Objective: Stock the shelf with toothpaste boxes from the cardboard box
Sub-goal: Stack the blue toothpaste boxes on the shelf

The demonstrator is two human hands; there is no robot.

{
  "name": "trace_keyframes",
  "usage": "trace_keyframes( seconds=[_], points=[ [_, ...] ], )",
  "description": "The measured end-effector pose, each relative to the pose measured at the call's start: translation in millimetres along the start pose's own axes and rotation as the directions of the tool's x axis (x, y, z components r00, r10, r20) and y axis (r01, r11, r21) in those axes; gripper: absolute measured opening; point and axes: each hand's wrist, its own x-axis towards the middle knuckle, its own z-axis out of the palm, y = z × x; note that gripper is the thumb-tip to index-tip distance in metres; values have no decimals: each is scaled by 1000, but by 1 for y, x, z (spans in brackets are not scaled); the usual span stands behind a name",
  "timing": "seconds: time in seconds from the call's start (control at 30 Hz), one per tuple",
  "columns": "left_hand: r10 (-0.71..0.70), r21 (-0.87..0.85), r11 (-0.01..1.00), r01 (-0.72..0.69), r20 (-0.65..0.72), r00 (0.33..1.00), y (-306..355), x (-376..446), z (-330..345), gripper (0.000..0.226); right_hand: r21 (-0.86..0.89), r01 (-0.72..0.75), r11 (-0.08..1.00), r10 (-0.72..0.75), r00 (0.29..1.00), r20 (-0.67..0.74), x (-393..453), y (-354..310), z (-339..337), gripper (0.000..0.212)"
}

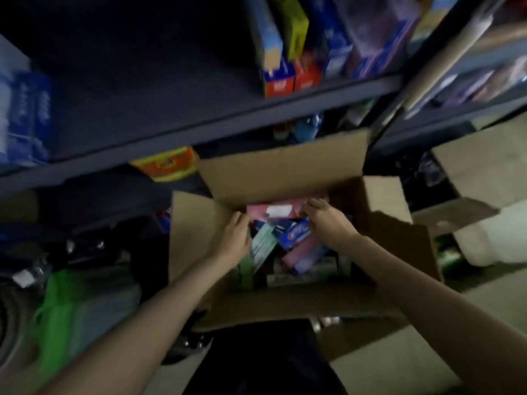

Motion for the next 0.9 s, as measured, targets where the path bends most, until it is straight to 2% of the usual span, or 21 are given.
trace_keyframes(
  seconds=[0.07,0.13,0.2,0.27,0.33,0.4,0.5,0.57,0.63,0.7,0.8,0.9],
  points=[
    [-72,-47,996,75,53,996,-20,12,32,37,-33,-38,999,43,981,190,9,15,42,38],
    [-119,-101,987,128,89,989,-33,24,57,36,-96,-28,995,56,954,295,20,29,77,42],
    [-147,-123,979,159,103,984,-44,38,77,36,-172,12,985,38,958,285,32,43,110,48],
    [-165,-77,981,176,130,978,-53,48,91,37,-275,59,960,33,948,317,43,49,137,60],
    [-172,-21,984,177,138,975,-62,56,104,37,-385,96,918,74,912,403,55,50,157,51],
    [-181,-17,983,185,125,975,-70,59,111,37,-396,93,914,115,874,471,67,50,171,50],
    [-191,-37,980,196,106,976,-72,59,112,38,-414,149,898,62,889,454,72,49,172,45],
    [-144,-98,983,156,119,982,-65,56,101,40,-330,185,926,-12,886,463,70,36,159,46],
    [-16,-184,982,45,155,988,-51,52,81,53,-121,159,980,-83,875,477,69,10,128,51],
    [53,-150,988,-22,209,977,-35,45,50,65,112,147,983,-182,870,458,68,-22,83,50],
    [87,-159,986,-50,232,969,-12,25,-26,60,340,106,934,-261,853,452,56,-65,-3,45],
    [154,-213,971,-107,220,963,5,-9,-120,48,484,-2,875,-257,846,468,36,-97,-92,27]
  ],
)
